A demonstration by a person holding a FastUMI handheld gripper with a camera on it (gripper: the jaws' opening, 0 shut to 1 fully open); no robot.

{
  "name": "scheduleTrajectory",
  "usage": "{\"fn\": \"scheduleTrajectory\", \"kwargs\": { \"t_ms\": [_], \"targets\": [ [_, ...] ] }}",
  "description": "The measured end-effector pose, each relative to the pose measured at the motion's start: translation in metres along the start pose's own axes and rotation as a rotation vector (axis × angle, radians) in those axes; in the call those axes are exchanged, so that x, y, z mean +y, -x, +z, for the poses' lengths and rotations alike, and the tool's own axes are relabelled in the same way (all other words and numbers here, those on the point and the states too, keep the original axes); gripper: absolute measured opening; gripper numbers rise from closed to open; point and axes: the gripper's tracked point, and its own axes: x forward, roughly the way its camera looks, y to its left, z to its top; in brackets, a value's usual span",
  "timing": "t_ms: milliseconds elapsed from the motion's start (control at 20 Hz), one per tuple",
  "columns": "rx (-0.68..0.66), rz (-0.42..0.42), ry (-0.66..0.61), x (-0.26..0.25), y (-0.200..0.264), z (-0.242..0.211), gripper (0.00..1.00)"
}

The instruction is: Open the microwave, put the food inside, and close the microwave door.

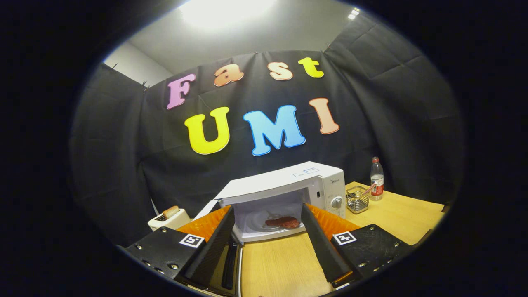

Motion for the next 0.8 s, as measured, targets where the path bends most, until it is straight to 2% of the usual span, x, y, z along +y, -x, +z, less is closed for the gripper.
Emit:
{"fn": "scheduleTrajectory", "kwargs": {
  "t_ms": [250, 800],
  "targets": [
    [-0.014, 0.086, 0.06, 0.045, 0.039, 0.01, 0.97],
    [0.01, 0.318, 0.132, 0.156, 0.095, -0.016, 0.97]
  ]
}}
